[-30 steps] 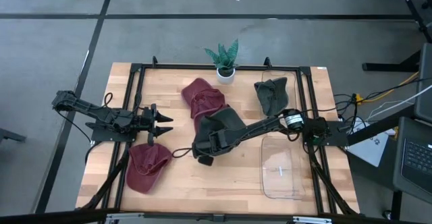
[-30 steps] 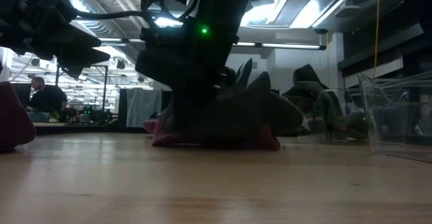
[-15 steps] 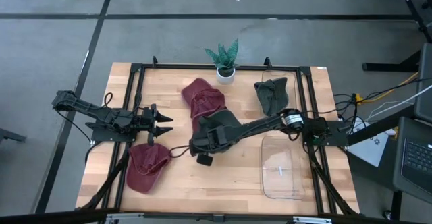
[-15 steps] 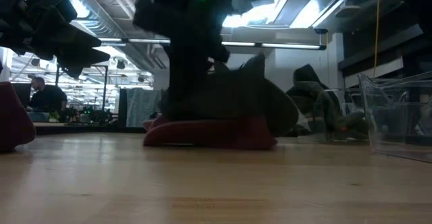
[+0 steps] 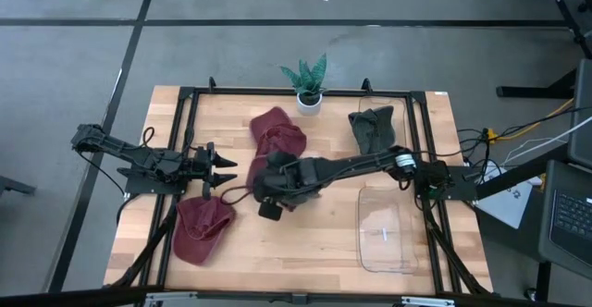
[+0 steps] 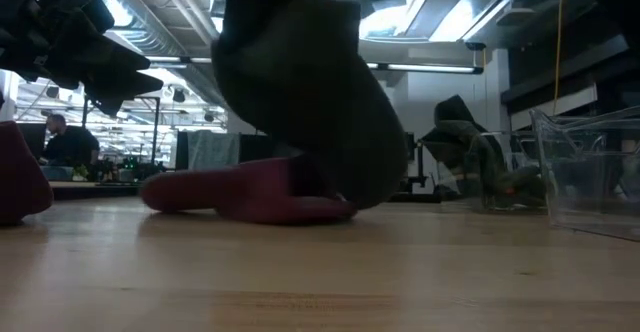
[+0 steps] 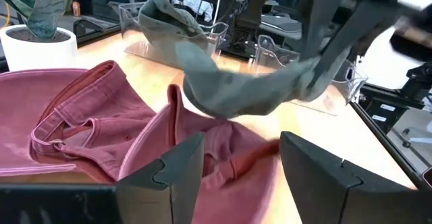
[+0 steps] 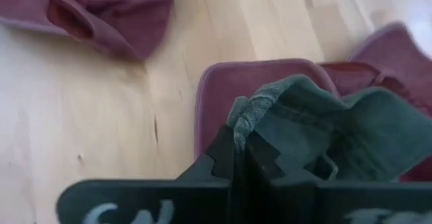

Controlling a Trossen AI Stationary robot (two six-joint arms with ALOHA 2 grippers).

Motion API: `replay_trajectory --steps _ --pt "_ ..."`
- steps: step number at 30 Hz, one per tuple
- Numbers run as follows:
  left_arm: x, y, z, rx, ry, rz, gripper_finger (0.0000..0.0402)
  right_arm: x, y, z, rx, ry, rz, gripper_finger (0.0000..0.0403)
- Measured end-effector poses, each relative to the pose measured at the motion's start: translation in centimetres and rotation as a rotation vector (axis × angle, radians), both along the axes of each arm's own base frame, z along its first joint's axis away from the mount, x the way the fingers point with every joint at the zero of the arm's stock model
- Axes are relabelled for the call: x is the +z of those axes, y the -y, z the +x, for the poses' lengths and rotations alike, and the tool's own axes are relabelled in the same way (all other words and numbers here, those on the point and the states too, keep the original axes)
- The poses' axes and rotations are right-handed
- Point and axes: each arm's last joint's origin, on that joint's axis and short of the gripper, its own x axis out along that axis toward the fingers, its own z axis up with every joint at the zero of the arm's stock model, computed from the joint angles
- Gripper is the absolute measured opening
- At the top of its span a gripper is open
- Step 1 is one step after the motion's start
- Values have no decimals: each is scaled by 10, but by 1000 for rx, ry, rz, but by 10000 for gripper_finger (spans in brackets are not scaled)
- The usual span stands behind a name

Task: Pick & Place hat
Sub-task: Put the black cap into the top transparent bin

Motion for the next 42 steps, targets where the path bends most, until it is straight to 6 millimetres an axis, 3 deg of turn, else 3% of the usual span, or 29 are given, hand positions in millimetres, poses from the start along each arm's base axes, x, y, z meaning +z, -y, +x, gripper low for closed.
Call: replay_trajectory --steps 18,30,42 --pt "0 0 0 0 0 0 191 52 6 -27 161 36 -86 7" --pt "0 0 0 0 1 0 190 106 16 -70 284 69 -124 8" --pt "0 0 0 -2 -1 0 189 140 24 -113 439 26 -182 9"
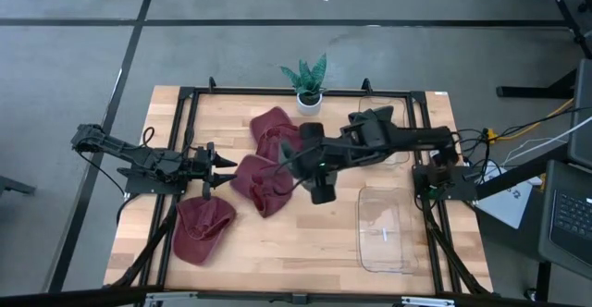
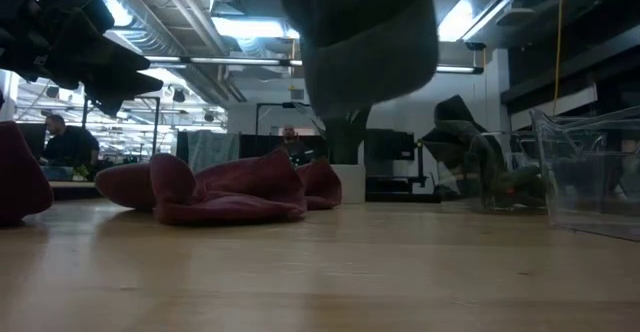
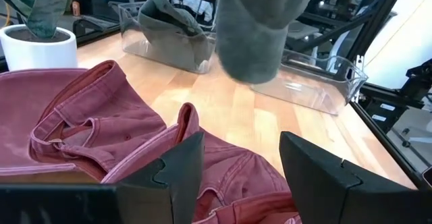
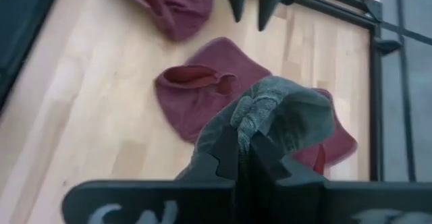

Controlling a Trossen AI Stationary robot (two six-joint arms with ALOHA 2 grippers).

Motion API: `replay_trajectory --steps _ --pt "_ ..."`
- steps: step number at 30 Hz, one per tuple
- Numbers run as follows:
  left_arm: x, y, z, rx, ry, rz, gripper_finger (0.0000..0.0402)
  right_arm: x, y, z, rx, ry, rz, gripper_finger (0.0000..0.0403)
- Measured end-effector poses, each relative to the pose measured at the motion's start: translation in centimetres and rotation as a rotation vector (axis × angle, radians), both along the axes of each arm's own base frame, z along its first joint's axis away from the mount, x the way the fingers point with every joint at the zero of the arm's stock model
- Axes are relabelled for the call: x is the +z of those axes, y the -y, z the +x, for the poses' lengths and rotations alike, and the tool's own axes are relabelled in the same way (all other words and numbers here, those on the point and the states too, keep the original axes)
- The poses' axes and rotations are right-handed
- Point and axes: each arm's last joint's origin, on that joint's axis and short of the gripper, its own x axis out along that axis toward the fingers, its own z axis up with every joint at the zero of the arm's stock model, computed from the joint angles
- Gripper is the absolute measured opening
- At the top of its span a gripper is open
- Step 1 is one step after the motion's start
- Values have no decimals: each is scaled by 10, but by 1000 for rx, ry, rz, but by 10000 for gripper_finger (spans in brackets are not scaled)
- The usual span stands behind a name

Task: Pick & Place hat
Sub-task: Put the black cap into the top transparent bin

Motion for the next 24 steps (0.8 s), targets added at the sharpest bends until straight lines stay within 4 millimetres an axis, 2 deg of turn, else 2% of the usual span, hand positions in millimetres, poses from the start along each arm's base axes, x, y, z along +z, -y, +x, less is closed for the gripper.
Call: replay_trajectory --steps 14,20,24 --pt "0 0 0 1 1 0 191 37 5 -49 162 32 -15 9" --pt "0 0 0 1 1 0 189 40 8 -70 176 24 -23 9" --pt "0 0 0 1 1 0 190 34 11 -85 176 22 -23 9"
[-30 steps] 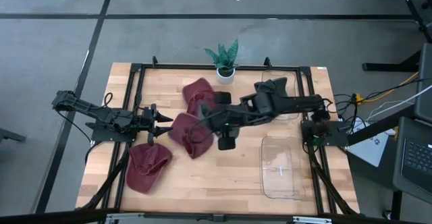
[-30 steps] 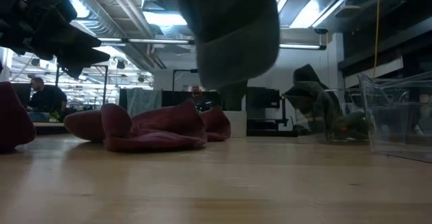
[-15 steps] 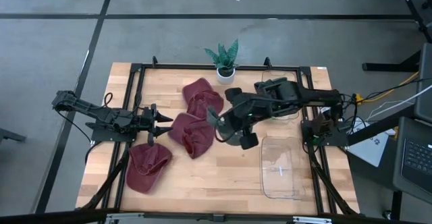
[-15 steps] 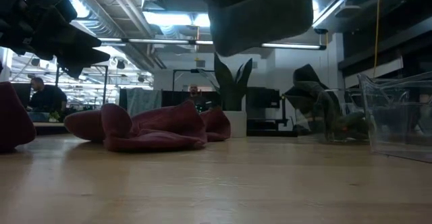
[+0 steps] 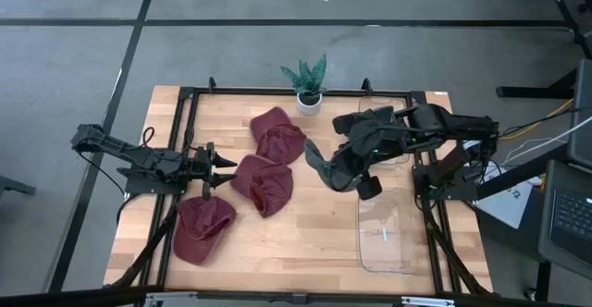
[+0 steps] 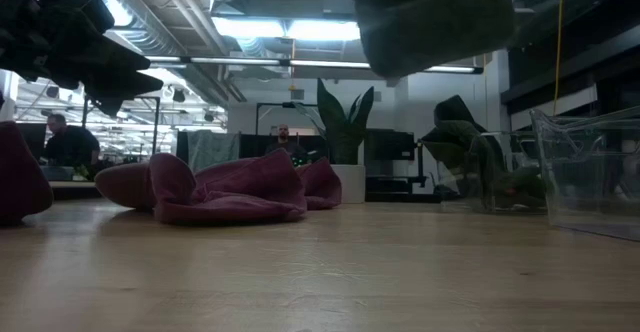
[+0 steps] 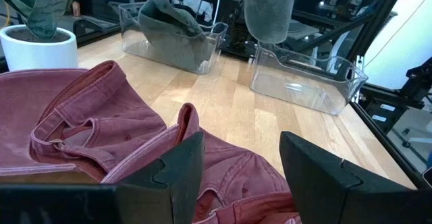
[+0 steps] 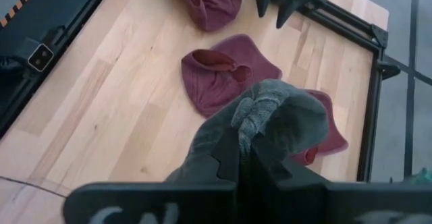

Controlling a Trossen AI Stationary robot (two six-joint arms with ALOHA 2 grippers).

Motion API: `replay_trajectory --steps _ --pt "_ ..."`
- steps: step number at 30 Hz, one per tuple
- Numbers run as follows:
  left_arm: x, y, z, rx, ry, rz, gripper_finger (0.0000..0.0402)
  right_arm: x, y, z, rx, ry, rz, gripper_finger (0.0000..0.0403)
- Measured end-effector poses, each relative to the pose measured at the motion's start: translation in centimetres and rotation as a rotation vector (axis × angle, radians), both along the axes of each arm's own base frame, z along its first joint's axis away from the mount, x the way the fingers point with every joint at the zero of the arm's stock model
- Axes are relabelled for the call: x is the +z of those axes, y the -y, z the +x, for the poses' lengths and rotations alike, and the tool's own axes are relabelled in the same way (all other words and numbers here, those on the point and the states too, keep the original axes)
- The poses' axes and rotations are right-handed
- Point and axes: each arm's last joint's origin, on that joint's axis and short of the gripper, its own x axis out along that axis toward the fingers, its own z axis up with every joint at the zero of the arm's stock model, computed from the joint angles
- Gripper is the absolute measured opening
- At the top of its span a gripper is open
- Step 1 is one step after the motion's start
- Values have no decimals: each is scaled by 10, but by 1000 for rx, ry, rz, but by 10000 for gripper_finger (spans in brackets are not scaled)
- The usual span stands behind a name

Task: Pick & Place hat
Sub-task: Put the black cap into the top transparent bin

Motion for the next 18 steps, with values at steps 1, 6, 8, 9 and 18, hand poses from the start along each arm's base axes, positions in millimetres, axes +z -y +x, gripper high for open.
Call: replay_trajectory --steps 1,6,8,9,18 --pt "0 0 0 0 0 0 191 -2 1 -3 -1 7 2 9" --pt "0 0 0 0 0 0 190 -8 5 -23 -37 68 50 9" --pt "0 0 0 0 0 0 189 -10 7 -31 -59 100 69 9" --pt "0 0 0 0 0 0 189 -11 8 -35 -70 116 72 9" --pt "0 0 0 0 0 0 189 -19 21 -78 -220 232 85 10"
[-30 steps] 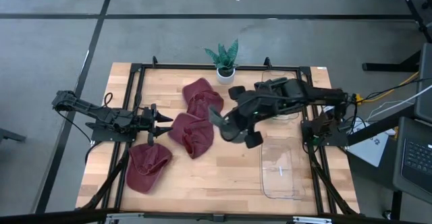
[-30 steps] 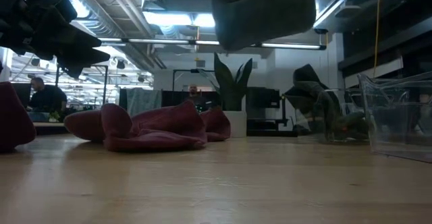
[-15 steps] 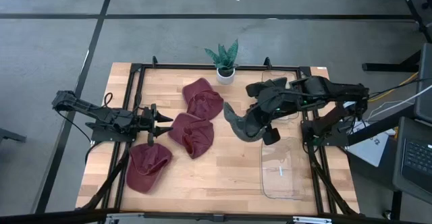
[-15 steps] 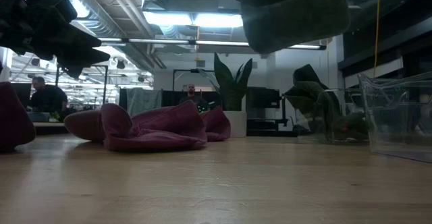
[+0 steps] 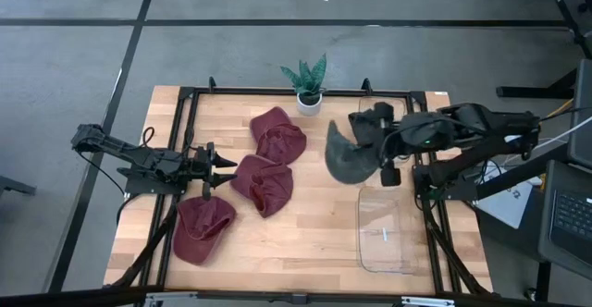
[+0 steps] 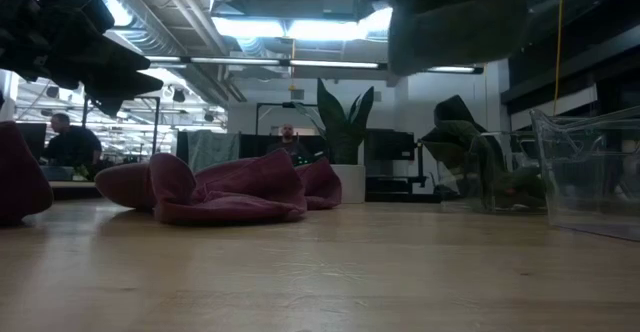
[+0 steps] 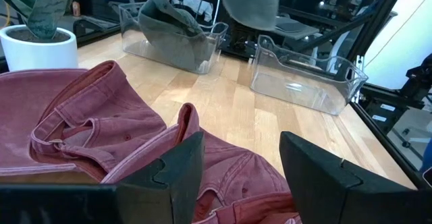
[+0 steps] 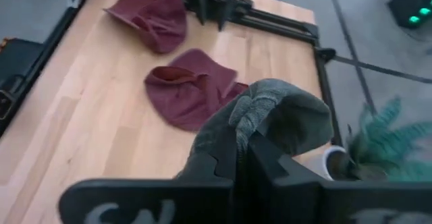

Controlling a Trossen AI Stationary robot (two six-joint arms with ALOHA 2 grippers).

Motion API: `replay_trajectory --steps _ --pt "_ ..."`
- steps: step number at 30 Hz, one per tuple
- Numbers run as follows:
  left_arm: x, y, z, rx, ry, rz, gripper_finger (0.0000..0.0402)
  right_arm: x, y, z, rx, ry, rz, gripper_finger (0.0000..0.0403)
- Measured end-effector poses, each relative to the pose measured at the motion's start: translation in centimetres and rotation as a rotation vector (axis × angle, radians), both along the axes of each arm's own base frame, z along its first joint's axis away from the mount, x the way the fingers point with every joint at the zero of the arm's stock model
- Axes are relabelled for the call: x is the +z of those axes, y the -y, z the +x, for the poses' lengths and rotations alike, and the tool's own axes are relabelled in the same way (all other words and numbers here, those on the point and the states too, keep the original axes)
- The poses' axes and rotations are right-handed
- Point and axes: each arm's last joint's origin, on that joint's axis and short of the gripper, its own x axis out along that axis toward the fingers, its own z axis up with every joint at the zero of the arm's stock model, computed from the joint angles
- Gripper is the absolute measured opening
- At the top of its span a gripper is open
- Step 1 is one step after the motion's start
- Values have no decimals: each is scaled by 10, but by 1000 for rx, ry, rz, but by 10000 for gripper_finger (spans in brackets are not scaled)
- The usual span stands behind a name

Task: Pick & Place hat
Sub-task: Put the black cap into the top transparent bin

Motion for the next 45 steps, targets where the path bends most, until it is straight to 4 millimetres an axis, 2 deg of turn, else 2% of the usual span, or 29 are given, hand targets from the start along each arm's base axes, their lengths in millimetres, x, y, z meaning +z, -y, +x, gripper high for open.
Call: replay_trajectory --steps 7,17,28,45 --pt "0 0 0 0 0 0 191 -5 10 -23 -157 38 -62 10" --pt "0 0 0 0 0 0 191 0 21 -37 -378 87 -215 10" --pt "0 0 0 0 0 0 191 -2 42 -61 -686 47 -354 10" --pt "0 0 0 0 0 0 190 -18 59 -92 -977 -65 -294 10"
